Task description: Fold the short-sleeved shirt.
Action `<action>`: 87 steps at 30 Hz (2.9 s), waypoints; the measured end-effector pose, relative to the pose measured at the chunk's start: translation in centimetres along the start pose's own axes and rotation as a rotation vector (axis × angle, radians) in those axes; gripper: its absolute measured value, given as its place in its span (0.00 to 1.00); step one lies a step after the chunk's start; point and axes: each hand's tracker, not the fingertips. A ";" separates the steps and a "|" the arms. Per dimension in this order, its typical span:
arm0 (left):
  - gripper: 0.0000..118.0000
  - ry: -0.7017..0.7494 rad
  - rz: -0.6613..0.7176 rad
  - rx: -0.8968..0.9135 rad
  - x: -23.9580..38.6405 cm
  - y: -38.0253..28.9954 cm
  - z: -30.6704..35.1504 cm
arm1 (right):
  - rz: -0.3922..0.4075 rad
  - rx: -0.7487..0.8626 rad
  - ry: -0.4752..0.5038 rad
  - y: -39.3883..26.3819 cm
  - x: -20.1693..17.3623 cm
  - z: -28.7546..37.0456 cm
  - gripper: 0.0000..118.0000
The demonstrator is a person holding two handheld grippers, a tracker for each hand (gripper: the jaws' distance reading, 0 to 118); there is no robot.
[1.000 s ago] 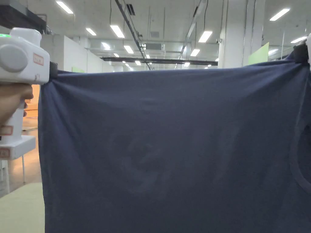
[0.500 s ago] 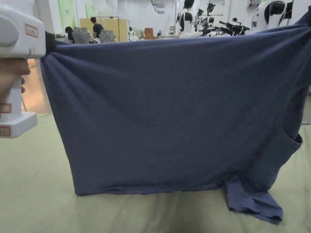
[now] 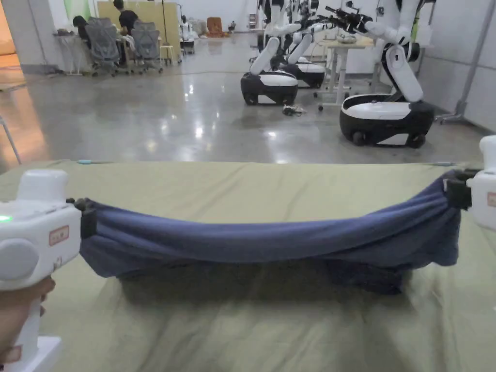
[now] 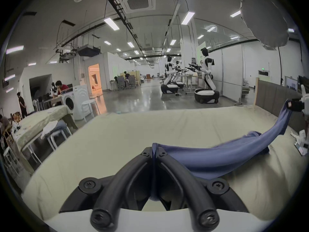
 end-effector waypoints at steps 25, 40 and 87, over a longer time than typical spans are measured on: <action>0.01 -0.118 0.018 -0.179 -1.2 -20.9 28.2 | 0.009 -0.198 0.111 -25.2 1.7 30.1 0.02; 0.99 -0.073 0.083 0.002 -0.4 -19.8 35.6 | -0.037 -0.087 -0.032 -26.7 1.7 33.5 0.97; 0.02 -0.093 0.145 -0.198 -0.1 -20.8 30.0 | -0.101 -0.262 -0.065 -23.8 -0.3 31.3 0.95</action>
